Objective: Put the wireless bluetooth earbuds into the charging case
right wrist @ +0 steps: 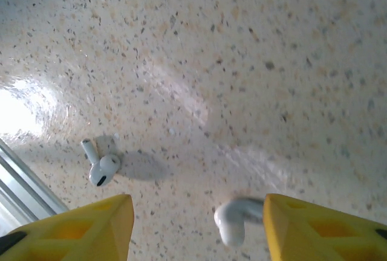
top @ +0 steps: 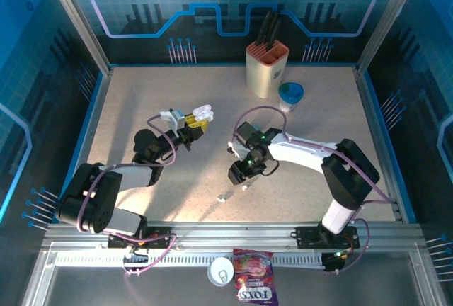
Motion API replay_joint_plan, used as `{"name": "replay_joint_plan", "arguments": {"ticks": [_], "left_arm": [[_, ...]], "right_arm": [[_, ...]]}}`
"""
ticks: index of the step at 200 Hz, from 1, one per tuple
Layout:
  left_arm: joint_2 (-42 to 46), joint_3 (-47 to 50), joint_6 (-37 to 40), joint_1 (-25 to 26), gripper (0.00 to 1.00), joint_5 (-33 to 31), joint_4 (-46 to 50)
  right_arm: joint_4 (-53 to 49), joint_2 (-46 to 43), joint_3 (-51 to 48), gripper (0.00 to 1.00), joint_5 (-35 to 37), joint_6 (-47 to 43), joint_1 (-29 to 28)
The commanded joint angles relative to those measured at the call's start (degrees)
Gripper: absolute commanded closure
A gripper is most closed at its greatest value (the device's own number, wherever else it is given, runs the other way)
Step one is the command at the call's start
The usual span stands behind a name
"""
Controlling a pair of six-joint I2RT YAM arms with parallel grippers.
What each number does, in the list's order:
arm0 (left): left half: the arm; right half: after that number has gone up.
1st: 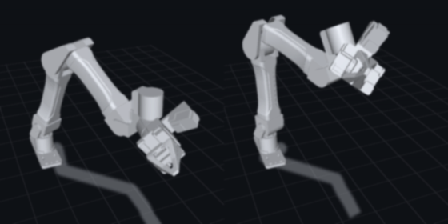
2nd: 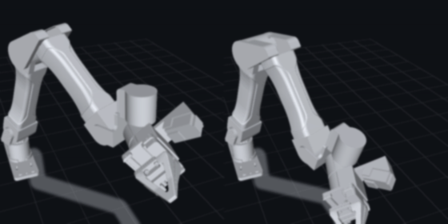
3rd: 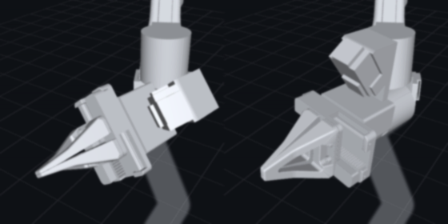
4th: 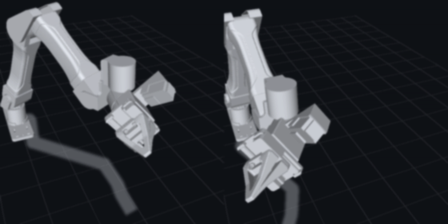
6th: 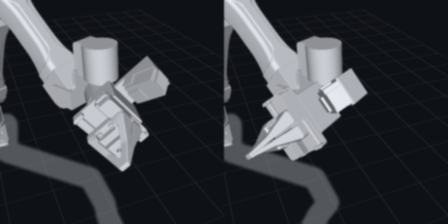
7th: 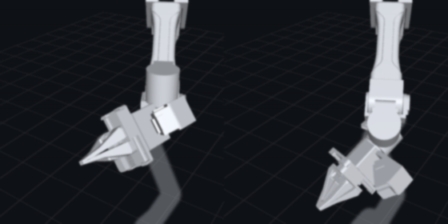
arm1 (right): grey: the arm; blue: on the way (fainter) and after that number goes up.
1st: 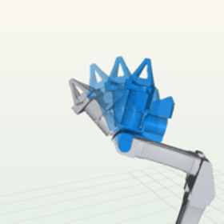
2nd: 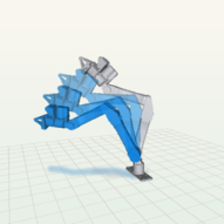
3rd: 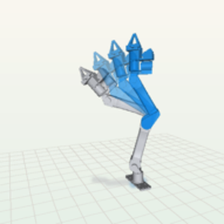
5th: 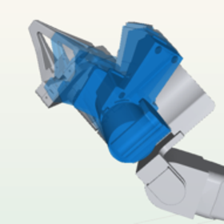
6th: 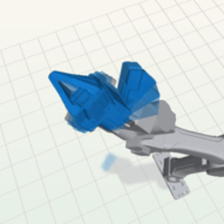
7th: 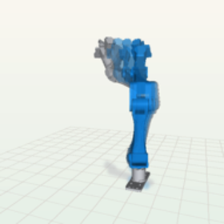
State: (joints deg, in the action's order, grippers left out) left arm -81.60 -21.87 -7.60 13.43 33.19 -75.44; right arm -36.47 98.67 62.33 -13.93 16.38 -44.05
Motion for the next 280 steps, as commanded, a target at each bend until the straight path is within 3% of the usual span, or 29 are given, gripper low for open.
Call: {"name": "replay_joint_plan", "arguments": {"ticks": [1,128,194,280], "left_arm": [[1.2,1.1,-0.3,-0.6,0.94,-0.6,-2.3],[1.6,1.0,-0.1,-0.9,0.94,-0.5,-1.3],[1.4,1.3,-0.6,-0.9,0.94,-0.4,-2.4],[1.7,1.2,0.3,-1.0,0.94,-0.3,-1.6]], "right_arm": [[-2.8,3.4,1.7,0.40,-0.8,-4.3,-0.9],[-7.1,-1.2,-3.0,0.49,0.3,-0.6,-3.7],[-12.5,4.8,4.3,0.53,5.7,-1.3,-5.0],[-13.9,9.4,6.1,0.69,7.0,-0.8,-5.7]]}}
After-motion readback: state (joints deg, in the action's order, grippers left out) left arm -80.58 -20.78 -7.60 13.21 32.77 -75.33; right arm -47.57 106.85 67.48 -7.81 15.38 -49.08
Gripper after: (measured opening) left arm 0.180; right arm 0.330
